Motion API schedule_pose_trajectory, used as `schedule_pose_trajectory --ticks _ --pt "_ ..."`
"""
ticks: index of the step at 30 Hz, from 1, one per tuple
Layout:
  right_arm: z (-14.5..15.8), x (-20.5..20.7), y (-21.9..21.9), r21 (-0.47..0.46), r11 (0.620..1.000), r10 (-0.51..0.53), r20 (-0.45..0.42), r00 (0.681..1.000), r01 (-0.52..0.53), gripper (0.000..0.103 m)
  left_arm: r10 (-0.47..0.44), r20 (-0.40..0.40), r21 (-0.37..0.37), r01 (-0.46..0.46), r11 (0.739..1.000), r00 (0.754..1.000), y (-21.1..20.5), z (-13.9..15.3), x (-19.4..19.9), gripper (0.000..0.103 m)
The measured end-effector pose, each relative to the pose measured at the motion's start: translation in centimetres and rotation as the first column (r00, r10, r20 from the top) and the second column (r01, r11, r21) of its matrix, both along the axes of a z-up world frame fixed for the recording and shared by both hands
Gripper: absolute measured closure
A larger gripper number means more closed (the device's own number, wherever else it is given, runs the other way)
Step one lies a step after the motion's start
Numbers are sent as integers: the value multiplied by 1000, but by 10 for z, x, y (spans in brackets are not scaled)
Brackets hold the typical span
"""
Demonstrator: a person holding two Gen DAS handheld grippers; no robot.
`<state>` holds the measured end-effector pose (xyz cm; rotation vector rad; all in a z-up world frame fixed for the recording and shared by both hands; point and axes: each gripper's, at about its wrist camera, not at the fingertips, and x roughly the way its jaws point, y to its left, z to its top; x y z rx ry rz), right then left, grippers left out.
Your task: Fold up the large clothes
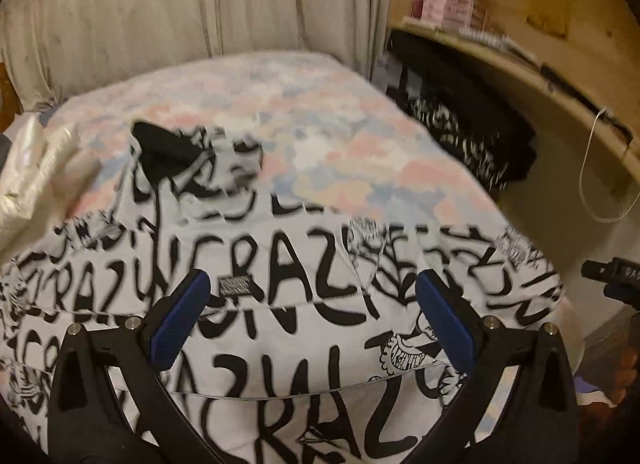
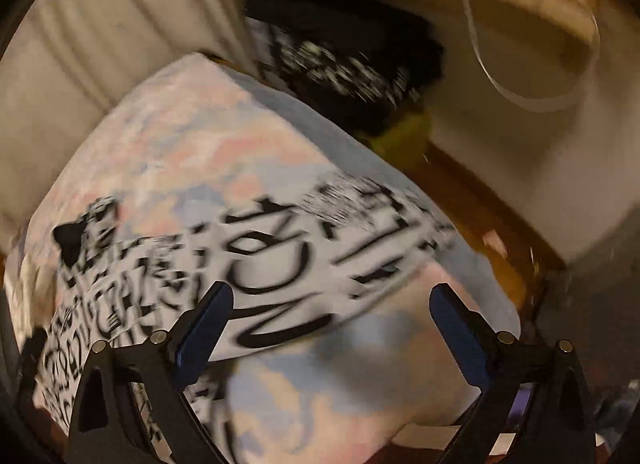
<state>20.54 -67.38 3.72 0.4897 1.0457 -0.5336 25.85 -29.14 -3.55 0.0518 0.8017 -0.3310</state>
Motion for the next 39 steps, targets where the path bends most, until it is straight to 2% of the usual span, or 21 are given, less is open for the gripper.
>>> schedule_pose_trajectory --ticks 5,7,11,14,16,17,18,19,21,22,24,26,28,31,33,35,37,39 --pt "-54 -14 -38 129 987 -95 -32 995 99 16 -20 -39 34 21 999 999 -23 -44 9 1" --pt "-76 -13 -47 186 974 -126 -35 991 130 19 -25 -47 47 27 999 999 -28 -55 12 1" --pt "-113 1 -60 231 960 -157 -32 987 160 26 -32 -54 41 34 999 998 -31 -61 13 1" --pt "-135 13 -65 199 964 -170 -42 985 175 44 -35 -50 44 37 998 998 -26 -59 12 1" --pt "-146 20 -67 170 966 -188 -54 981 195 68 -34 -45 51 37 998 998 -22 -58 12 1" --pt "-147 22 -64 147 969 -193 -48 980 198 74 -34 -45 54 37 998 998 -19 -56 11 1" --pt "-147 27 -62 126 972 -198 -35 980 201 87 -34 -44 57 36 998 998 -16 -54 11 1" --pt "-138 31 -57 101 976 -193 6 981 191 92 -31 -41 60 34 998 999 -10 -51 10 1" --pt "-114 37 -41 18 988 -156 82 984 155 96 -15 -30 64 17 998 999 3 -45 9 1" --pt "-89 40 -22 -58 992 -107 140 984 116 97 -2 -23 60 4 998 1000 12 -40 8 1" --pt "-52 45 12 -137 989 -17 225 974 49 97 31 -11 39 -30 999 999 36 -30 5 1" --pt "-16 52 55 -191 981 100 307 946 -41 97 64 -6 16 -64 998 998 61 -21 4 1" --pt "11 60 101 -233 962 220 364 905 -141 97 107 2 -19 -107 994 994 91 -10 0 1" --pt "36 76 190 -269 898 434 414 800 -348 97 163 14 -58 -162 985 987 134 2 -6 1" --pt "35 86 236 -274 851 525 408 747 -449 97 214 32 -73 -211 975 976 167 8 -13 1" --pt "21 96 294 -271 782 622 380 685 -561 97 250 38 -83 -246 966 968 193 10 -19 1" --pt "-6 105 344 -278 723 690 330 645 -632 97 272 28 -91 -268 959 962 219 6 -23 1" --pt "-34 108 378 -260 690 723 278 632 -675 97 283 14 -88 -281 956 959 237 -1 -24 1"
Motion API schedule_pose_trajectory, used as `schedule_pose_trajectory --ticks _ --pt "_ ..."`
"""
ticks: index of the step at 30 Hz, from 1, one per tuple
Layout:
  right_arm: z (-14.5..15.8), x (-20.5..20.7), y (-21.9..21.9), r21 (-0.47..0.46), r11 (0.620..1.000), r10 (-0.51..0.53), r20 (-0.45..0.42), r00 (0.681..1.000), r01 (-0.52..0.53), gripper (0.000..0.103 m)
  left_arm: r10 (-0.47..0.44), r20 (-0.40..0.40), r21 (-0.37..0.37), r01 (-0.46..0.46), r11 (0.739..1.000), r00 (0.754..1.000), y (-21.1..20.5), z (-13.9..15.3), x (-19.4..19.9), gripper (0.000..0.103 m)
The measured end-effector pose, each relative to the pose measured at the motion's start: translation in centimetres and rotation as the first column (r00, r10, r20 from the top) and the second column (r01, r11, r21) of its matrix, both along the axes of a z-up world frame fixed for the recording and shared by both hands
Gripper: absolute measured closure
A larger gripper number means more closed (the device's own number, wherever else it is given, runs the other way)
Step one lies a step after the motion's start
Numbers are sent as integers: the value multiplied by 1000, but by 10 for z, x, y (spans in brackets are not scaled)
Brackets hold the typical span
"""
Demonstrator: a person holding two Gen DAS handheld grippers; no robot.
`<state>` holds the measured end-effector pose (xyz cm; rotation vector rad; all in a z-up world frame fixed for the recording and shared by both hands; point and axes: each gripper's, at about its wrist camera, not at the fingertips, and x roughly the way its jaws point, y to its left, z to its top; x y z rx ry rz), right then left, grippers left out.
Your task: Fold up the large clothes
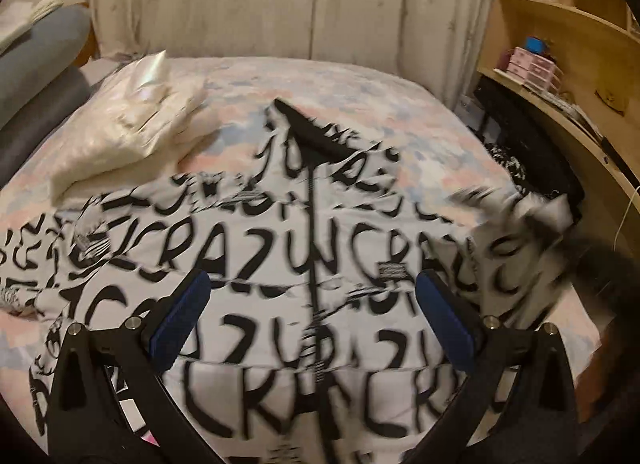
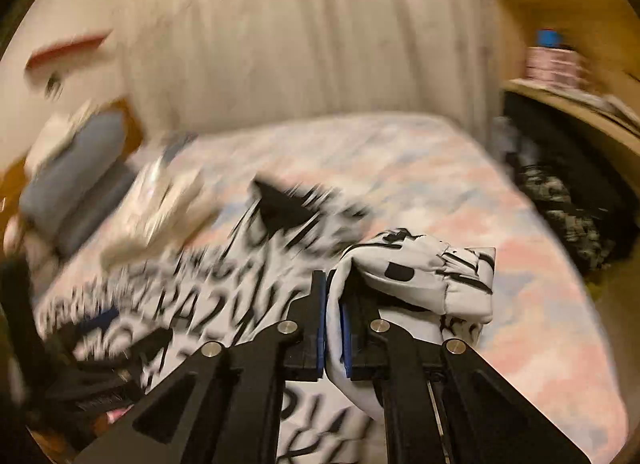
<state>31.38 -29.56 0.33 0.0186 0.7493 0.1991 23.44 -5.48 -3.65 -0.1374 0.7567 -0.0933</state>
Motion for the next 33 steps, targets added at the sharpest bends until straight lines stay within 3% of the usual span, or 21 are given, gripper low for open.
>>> schedule_pose_trajectory --ticks 3,5,7,8,11,15,17,19,24,29,33 --pt "-59 -5 46 -61 997 50 -104 993 -57 95 15 -42 2 -14 1000 999 23 -20 -2 1" --pt "-99 -8 66 -132 987 63 -179 982 -87 76 8 -74 -13 -9 1000 997 29 -33 -2 1" --pt "-123 -28 75 -177 979 65 -186 981 -98 52 -13 -101 -41 9 999 995 30 -46 0 1" --pt "-130 -36 79 -197 975 64 -183 981 -100 48 -26 -114 -58 20 998 993 30 -52 0 1" --pt "-127 -53 69 -155 984 63 -179 982 -92 41 -60 -142 -103 46 994 988 25 -64 4 1" --pt "-87 -83 35 -79 997 14 -153 988 -27 41 -129 -144 -157 106 982 981 8 -70 7 1" --pt "-73 -96 12 -40 999 -40 -151 988 34 40 -165 -137 -144 145 979 977 -7 -69 9 1" --pt "-56 -115 -13 9 996 -89 -160 983 92 39 -211 -128 -115 196 974 969 -24 -66 9 1" --pt "-58 -132 -76 132 965 -195 -218 956 227 39 -332 -99 -45 329 943 938 -71 -50 8 1" --pt "-51 -140 -118 109 938 -303 -201 932 329 39 -385 -142 60 396 916 912 -122 -47 22 1" --pt "-46 -143 -126 85 938 -317 -174 932 335 39 -400 -201 219 439 871 894 -164 -63 37 1"
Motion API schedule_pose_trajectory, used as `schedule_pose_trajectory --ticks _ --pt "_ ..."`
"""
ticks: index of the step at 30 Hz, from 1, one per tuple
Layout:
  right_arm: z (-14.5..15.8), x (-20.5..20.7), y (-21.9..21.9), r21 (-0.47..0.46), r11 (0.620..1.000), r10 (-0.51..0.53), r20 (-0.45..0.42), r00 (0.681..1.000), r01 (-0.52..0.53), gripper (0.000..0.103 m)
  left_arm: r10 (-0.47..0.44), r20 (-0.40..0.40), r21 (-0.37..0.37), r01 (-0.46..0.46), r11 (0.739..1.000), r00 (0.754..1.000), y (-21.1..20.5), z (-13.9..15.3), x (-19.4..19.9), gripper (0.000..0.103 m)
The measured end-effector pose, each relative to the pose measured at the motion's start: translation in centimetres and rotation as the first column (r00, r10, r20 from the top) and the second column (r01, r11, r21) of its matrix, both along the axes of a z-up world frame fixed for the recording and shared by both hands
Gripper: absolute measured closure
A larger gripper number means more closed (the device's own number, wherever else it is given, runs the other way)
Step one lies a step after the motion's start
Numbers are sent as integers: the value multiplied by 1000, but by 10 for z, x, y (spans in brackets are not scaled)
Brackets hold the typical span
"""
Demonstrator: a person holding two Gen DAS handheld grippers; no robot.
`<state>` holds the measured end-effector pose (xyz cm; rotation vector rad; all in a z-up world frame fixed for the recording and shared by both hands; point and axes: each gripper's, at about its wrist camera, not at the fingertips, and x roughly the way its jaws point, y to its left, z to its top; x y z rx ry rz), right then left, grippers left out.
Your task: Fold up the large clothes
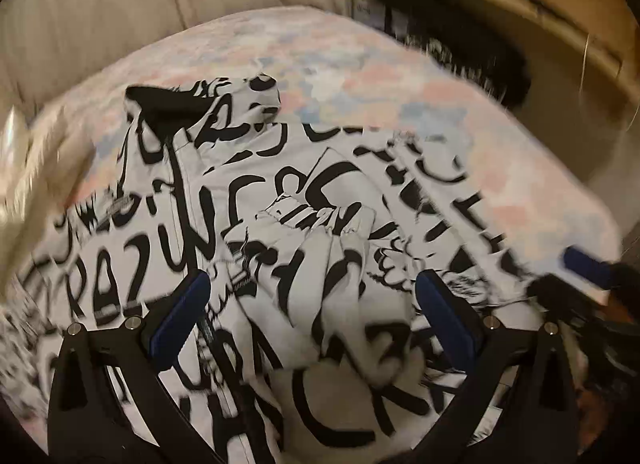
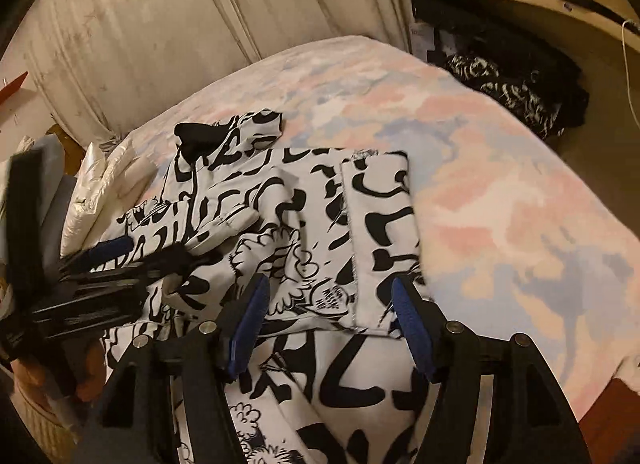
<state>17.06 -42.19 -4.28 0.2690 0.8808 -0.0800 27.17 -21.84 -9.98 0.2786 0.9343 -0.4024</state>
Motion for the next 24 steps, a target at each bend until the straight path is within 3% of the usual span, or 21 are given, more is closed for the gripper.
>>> schedule_pose_trajectory --ticks 2,4,5,6,8,9,11,13,14,16,18,20,22,24 --pt "-2 -2 -5 -1 1000 2 -8 1000 -2 39 -15 -3 79 15 997 1000 -15 -15 9 2" --pt "-5 1 0 -3 1000 0 -15 1000 0 39 -11 -21 144 14 990 1000 -24 -30 22 16" --pt "-6 1 -1 -7 1000 -2 -20 1000 2 39 -10 -51 160 18 987 999 -26 -37 29 41" --pt "-7 2 2 -12 1000 -5 -22 1000 5 39 -2 -84 164 16 986 996 -26 -43 36 73" --pt "-7 1 0 -20 1000 -10 -20 1000 10 39 27 -142 145 -6 989 990 -19 -48 50 89" --pt "-9 4 3 -26 1000 -10 -19 1000 10 39 35 -125 110 -21 994 992 -13 -41 52 94" --pt "-7 4 3 -36 999 -17 -10 1000 17 39 55 -38 55 -53 997 998 2 -20 50 95" --pt "-3 3 2 -24 999 -20 6 1000 21 39 102 44 -55 -100 994 994 25 3 45 95" --pt "-1 3 2 -20 999 -26 18 1000 26 39 142 82 -132 -130 983 986 44 15 40 95" --pt "1 4 1 -27 999 -38 32 999 38 39 220 112 -207 -194 959 969 77 20 31 95" --pt "2 6 2 -45 998 -46 27 999 47 39 309 69 -237 -285 929 949 112 4 25 93" --pt "-4 12 2 -78 995 -64 -8 998 64 39 374 -49 -225 -375 899 926 143 -27 21 85" --pt "-12 20 0 -79 995 -71 -53 996 66 39 379 -213 -236 -424 874 900 169 -63 16 82" --pt "-19 27 -4 -59 996 -66 -82 994 61 38 384 -304 -258 -463 848 872 189 -82 12 72"
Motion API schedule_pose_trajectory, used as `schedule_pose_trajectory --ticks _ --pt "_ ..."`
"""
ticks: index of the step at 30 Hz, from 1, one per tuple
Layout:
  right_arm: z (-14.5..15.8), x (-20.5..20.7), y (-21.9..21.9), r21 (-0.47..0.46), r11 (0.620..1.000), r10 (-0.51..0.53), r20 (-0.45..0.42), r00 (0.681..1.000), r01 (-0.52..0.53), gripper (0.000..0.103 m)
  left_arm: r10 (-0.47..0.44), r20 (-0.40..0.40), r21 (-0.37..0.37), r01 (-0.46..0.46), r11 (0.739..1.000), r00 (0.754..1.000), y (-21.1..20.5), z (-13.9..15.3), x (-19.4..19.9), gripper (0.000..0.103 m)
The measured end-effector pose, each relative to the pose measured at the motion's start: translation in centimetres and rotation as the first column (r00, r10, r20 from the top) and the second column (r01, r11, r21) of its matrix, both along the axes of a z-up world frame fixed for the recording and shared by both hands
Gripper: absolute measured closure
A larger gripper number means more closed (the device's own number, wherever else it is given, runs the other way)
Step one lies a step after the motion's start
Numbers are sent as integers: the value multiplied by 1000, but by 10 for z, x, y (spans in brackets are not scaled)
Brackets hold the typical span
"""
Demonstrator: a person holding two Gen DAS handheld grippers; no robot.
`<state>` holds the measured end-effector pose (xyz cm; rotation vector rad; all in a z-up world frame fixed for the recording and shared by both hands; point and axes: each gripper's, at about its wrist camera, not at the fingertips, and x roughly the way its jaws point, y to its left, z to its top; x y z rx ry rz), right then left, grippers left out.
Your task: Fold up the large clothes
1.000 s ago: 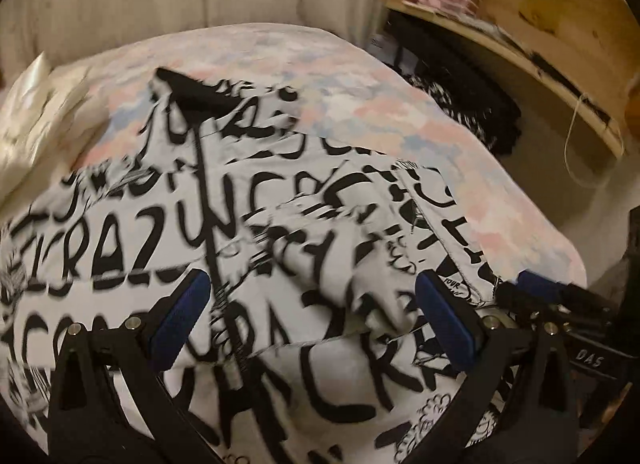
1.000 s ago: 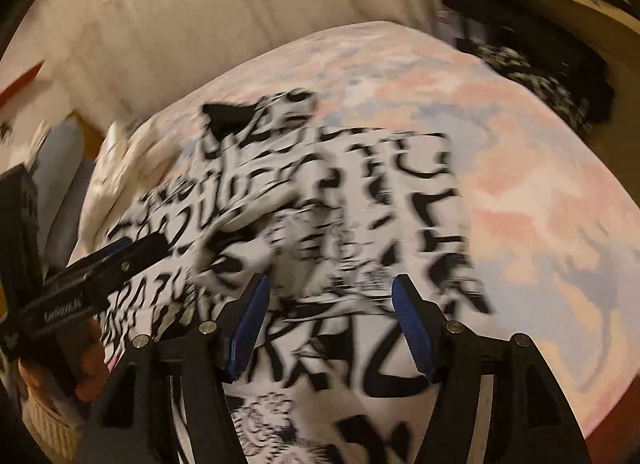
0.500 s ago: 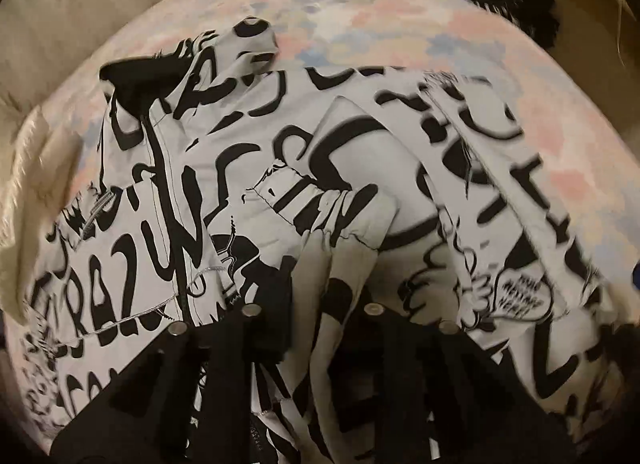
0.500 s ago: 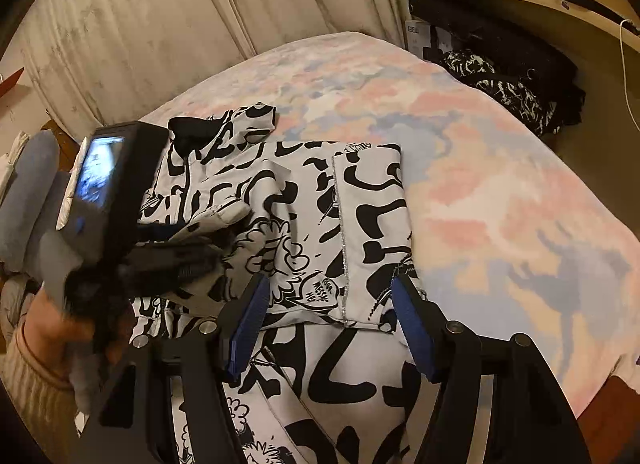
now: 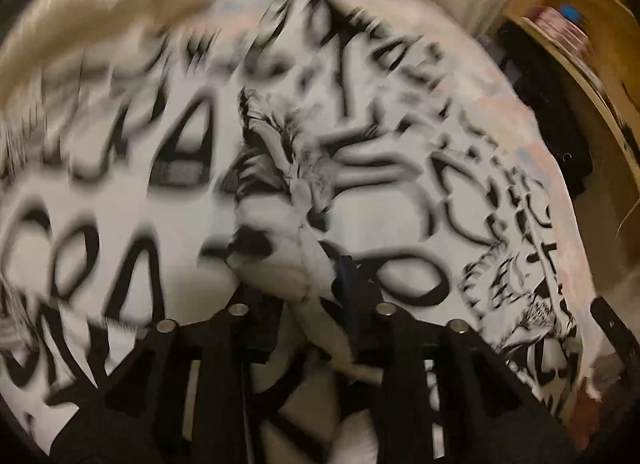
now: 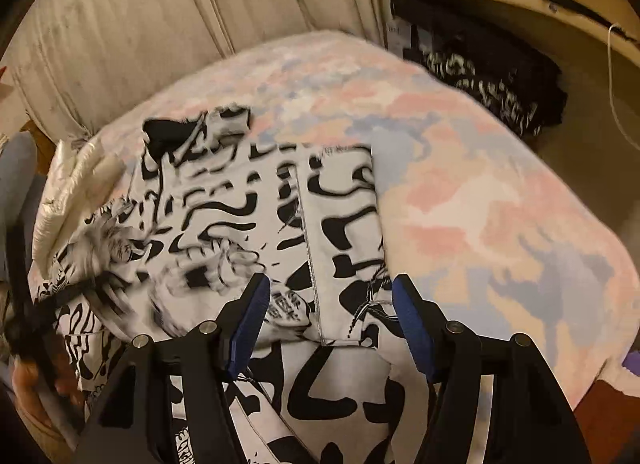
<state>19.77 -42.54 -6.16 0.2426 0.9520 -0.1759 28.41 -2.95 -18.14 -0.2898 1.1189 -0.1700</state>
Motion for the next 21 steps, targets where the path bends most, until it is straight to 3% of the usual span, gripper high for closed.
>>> schedule_pose_trajectory --ticks 3,6,11,16,17,18,19,20,21 --pt "-6 14 -7 19 1000 7 -19 1000 -6 20 16 12 -76 -15 997 1000 22 3 0 56" --pt "-7 39 -21 55 998 28 -28 999 -26 17 -1 35 -101 5 995 999 34 15 11 32" --pt "-16 103 -48 57 998 37 -72 997 -33 17 -46 31 -72 48 996 998 39 13 45 32" --pt "-54 168 -81 77 997 6 -160 987 7 17 -96 9 -7 96 995 995 16 -1 73 32" --pt "-64 179 -85 93 996 7 -178 984 10 17 -98 16 8 98 995 995 12 -3 76 39" --pt "-74 188 -89 114 993 14 -195 981 9 17 -98 31 35 97 995 995 9 -4 79 55" --pt "-81 190 -90 138 990 25 -204 979 3 27 -100 48 69 97 993 994 6 -4 81 65" --pt "-92 198 -90 199 980 68 -220 973 -23 39 -103 61 96 97 991 993 4 -2 83 85" --pt "-96 200 -90 209 977 84 -230 970 -35 68 -103 81 113 94 989 991 3 2 86 93"
